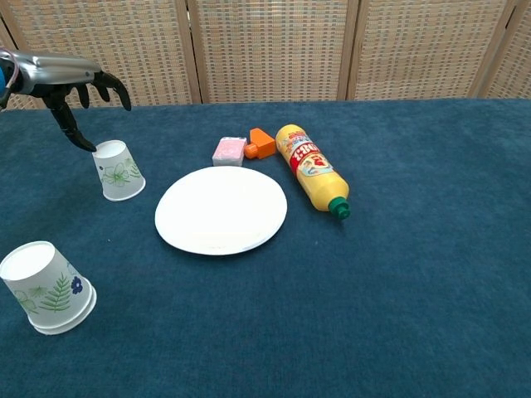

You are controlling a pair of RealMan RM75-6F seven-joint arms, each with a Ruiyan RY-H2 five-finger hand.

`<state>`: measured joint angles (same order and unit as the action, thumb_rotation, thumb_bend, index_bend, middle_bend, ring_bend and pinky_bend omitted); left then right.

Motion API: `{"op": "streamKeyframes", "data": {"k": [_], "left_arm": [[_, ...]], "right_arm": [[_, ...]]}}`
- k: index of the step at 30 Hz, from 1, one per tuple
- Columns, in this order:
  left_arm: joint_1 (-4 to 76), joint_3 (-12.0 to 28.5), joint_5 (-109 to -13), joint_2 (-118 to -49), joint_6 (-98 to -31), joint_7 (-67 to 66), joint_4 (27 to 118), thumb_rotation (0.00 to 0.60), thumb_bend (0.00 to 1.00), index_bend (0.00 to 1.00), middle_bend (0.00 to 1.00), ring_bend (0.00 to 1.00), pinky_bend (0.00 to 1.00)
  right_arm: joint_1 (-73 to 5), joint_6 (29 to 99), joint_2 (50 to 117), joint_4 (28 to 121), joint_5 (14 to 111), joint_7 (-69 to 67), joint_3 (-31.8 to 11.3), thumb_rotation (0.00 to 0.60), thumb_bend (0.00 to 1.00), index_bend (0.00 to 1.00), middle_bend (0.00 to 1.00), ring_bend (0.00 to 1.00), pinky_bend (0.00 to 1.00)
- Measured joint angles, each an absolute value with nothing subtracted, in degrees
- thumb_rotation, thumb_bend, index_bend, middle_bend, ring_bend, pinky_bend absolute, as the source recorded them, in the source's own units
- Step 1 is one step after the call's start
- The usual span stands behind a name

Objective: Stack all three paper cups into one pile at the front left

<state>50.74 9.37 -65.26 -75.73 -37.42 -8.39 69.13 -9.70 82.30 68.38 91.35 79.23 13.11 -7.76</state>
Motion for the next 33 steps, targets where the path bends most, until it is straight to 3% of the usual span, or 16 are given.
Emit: {"op": "streamKeyframes", "data": {"k": [22, 33], "left_arm": [[51.6, 8.7, -66.5, -86.0, -34.9, -1.5, 54.3, 0.6, 0.0, 0.36, 0.24, 0.28, 0.38], [51.9, 9.4, -66.8, -87.5, -34.7, -0.1, 52.4, 0.6, 0.06, 0.55, 0.4, 0.43, 0.52]], "right_arm": [[-10.1, 80.7, 68.8, 90.3, 77.6, 12.9, -8.0, 0.6, 0.0, 0.0, 0.0, 0.0, 0.0], [-10.4, 80.2, 68.8, 89.9, 77.2, 12.4, -8.1, 0.6, 0.0, 0.0, 0.0, 0.0, 0.0]]}}
